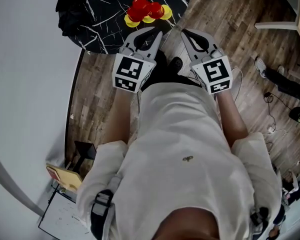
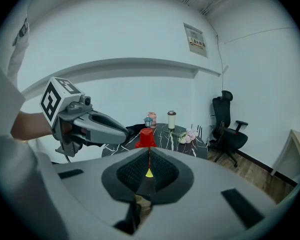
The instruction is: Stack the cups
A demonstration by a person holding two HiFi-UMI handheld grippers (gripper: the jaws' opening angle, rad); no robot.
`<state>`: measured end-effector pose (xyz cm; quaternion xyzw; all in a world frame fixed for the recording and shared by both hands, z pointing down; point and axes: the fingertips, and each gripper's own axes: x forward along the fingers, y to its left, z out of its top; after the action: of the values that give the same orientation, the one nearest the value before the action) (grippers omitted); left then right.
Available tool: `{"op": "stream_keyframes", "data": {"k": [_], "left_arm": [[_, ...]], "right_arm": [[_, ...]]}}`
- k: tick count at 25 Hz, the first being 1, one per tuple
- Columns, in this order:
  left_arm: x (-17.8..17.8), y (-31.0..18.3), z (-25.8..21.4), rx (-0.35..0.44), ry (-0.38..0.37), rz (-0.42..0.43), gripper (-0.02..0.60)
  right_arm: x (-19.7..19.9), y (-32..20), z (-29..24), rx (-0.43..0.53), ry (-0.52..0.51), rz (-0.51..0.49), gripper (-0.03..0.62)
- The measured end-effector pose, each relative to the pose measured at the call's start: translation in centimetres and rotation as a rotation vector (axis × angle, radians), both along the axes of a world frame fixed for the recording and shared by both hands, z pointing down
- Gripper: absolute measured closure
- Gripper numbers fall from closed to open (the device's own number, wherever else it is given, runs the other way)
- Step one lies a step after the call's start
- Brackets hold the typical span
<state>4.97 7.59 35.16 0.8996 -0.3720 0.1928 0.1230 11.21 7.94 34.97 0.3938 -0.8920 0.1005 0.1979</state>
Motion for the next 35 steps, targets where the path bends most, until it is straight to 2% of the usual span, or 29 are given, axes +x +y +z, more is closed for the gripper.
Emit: {"op": "stream_keyframes", "data": {"k": [17, 35], "left_arm": [[-1.4, 0.8, -0.5, 0.020, 0.024, -0.040, 0.565], [-2.0, 0.8, -0.5, 0.020, 0.038, -0.062, 0.574]], "right_arm": [[-1.5, 0.2, -1.4, 0.012, -0.042, -0.029, 0.589], [-1.8, 0.7, -1.6, 0.026, -0.025, -0.055, 0.591]]}}
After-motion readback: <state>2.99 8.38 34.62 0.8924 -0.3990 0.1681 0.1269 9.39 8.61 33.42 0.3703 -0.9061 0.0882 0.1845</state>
